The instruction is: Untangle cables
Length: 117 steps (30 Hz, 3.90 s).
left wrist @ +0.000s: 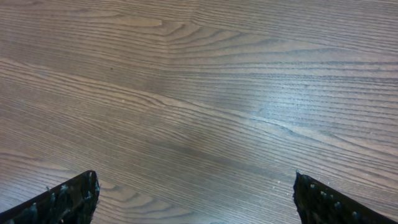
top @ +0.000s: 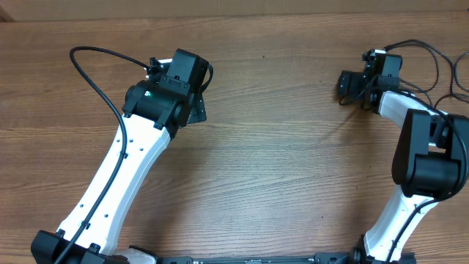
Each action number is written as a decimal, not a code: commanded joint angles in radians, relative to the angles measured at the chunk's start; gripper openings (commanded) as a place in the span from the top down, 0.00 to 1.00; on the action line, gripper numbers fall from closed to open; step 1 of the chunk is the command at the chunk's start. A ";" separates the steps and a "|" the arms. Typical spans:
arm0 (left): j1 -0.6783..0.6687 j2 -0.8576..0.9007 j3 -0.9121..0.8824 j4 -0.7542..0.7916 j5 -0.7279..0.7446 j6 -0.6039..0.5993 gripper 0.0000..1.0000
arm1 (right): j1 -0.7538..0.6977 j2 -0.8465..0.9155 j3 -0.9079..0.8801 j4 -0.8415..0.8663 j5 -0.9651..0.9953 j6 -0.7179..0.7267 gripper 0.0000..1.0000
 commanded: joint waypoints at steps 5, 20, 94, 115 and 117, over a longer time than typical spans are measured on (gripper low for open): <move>0.005 -0.024 -0.003 0.003 -0.019 0.019 0.00 | -0.184 0.134 -0.013 0.039 -0.012 0.006 0.00; 0.005 -0.024 -0.003 0.004 -0.019 0.019 0.01 | -0.484 0.145 -0.011 0.102 -0.082 0.184 0.00; 0.005 -0.024 -0.003 0.004 -0.019 0.019 0.00 | 0.057 -0.578 0.024 -0.659 -0.203 0.146 0.00; -0.009 -0.215 -0.177 0.311 0.142 -0.033 0.01 | 0.057 -0.578 0.024 -0.659 -0.203 0.146 0.00; -0.014 -0.312 -0.324 0.494 0.179 -0.003 0.00 | 0.057 -0.578 0.024 -0.659 -0.203 0.146 0.00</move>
